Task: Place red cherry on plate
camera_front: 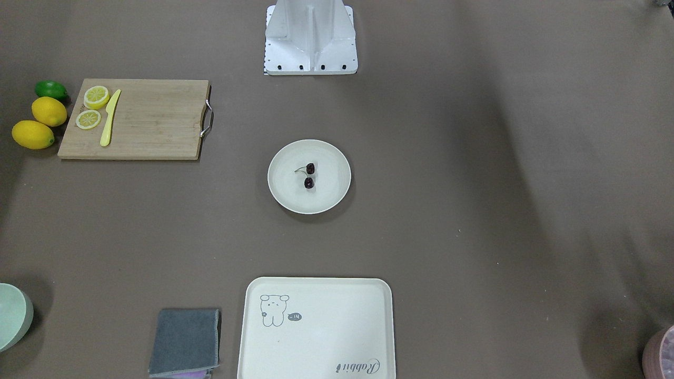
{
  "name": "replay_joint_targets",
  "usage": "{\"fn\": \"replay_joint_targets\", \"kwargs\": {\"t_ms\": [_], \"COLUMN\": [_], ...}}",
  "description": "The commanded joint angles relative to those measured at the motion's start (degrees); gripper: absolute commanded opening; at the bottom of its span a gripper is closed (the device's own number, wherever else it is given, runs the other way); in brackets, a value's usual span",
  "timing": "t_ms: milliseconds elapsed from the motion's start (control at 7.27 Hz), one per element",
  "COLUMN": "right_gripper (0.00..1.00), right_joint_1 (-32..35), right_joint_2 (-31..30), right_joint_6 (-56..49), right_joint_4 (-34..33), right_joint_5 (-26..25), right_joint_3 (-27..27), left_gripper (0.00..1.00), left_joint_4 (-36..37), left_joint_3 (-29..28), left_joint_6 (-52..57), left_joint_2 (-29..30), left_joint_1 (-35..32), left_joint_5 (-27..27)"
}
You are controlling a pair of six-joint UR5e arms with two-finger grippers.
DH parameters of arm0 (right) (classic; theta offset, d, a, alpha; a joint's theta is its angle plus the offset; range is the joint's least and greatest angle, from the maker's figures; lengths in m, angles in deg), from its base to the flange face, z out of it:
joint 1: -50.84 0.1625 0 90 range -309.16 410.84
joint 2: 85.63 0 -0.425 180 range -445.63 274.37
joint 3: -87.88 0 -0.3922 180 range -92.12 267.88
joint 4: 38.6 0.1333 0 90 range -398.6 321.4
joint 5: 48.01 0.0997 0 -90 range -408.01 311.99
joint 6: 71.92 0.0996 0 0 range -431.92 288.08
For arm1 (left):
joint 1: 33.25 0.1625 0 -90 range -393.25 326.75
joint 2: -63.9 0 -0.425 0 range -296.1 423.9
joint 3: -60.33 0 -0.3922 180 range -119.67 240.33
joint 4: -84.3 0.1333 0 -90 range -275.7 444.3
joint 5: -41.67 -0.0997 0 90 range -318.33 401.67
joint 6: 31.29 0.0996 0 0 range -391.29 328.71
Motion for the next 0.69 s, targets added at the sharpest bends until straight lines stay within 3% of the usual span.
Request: {"fn": "replay_joint_targets", "kwargs": {"t_ms": [0, 550], "right_gripper": [1.0, 1.0], "right_joint_1": [0.12, 0.12], "right_joint_2": [-0.09, 0.18], "right_joint_6": [0.01, 2.82], "right_joint_4": [-0.01, -0.09], "right_joint_5": [-1.47, -1.57], "right_joint_3": [1.67, 1.76], "left_gripper": [0.98, 0.98], "left_joint_4": [0.23, 2.16], "left_joint_3": [0.02, 0.2], "left_joint_6": [6.26, 7.71], "left_joint_2": [-2.1, -1.15], "left_joint_1": [0.19, 0.01], "left_joint_5": [-0.08, 0.1]}}
